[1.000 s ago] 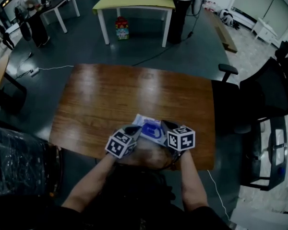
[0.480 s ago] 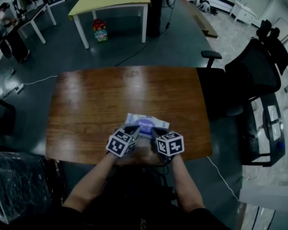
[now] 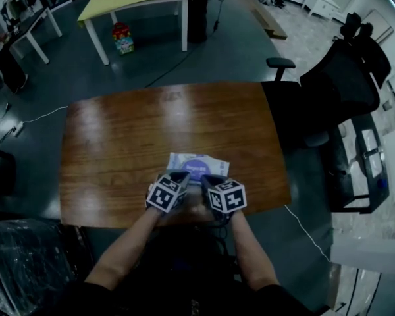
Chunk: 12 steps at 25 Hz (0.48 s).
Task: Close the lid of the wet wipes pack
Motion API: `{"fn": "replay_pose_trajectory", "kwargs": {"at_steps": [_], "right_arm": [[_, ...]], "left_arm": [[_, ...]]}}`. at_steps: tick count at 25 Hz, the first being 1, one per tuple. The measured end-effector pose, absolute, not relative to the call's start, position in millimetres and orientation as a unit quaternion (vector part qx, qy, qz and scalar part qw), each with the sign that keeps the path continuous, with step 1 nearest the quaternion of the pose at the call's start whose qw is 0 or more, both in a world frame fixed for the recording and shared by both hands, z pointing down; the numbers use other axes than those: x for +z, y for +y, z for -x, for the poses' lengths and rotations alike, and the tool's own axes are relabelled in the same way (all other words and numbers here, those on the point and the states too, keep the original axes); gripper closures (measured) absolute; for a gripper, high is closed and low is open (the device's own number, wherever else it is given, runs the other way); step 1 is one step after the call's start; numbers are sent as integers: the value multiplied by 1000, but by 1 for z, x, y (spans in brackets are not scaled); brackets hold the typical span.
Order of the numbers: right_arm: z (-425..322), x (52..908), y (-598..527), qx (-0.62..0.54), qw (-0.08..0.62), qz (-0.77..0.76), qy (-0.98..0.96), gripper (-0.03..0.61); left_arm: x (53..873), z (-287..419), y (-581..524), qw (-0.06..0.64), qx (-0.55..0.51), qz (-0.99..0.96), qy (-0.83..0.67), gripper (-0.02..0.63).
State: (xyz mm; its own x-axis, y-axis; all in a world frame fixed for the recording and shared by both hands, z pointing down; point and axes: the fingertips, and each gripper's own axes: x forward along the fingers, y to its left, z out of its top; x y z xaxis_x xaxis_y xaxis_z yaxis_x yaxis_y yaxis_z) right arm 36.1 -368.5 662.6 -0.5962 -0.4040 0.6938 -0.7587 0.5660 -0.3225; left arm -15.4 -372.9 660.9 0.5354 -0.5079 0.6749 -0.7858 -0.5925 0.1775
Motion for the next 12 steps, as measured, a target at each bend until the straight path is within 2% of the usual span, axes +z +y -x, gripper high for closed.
{"fn": "replay_pose_trajectory", "kwargs": {"at_steps": [12], "right_arm": [[-35, 661, -368, 295, 299, -350, -837, 571]], "left_arm": [[662, 15, -375, 242, 297, -845, -372, 620]]}}
